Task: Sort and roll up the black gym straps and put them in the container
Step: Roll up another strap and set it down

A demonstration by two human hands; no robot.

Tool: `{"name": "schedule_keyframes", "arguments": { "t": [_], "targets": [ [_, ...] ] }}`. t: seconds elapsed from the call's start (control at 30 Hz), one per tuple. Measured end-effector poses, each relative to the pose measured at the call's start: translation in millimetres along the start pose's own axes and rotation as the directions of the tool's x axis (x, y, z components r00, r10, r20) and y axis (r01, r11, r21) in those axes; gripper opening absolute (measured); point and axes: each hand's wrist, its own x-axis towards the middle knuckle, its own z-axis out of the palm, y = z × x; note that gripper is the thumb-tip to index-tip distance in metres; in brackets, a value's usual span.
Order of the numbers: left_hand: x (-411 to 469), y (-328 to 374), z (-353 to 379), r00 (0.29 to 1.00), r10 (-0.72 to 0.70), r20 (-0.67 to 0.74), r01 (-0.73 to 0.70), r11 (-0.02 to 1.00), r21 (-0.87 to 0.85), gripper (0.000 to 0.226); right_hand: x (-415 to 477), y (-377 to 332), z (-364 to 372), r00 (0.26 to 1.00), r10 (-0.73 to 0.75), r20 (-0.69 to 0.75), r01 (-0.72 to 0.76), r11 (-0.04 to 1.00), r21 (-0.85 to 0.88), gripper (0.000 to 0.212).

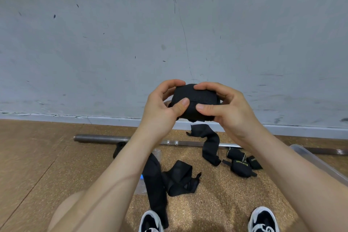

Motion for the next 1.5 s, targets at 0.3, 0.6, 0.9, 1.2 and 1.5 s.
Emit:
{"name": "schedule_keyframes", "arguments": {
  "t": [0.3,0.6,0.9,1.2,1.5],
  "targets": [
    [-5,3,12,0.998,0.053,-0.017,-0.049,0.979,0.199,0.029,-3,-10,5,0.990,0.140,-0.017,-0.139,0.989,0.059,0.014],
    [-6,-13,26,0.938,0.304,-0.166,-0.214,0.885,0.413,0.029,-9,-4,28,0.976,0.206,-0.076,-0.187,0.962,0.199,0.011],
    [-3,-20,21,0.571,0.805,0.161,-0.618,0.292,0.730,0.036,-8,3,17,0.857,0.500,0.125,-0.509,0.785,0.353,0.084],
    [-32,-5,42,0.911,0.413,0.000,-0.392,0.864,0.316,0.029,-6,-7,-8,0.948,0.318,-0.023,-0.285,0.876,0.388,0.043],
    [-27,3,54,0.988,-0.054,0.142,0.014,0.963,0.268,0.056,-28,-15,-28,0.936,0.323,0.141,-0.331,0.943,0.033,0.060]
  ]
}}
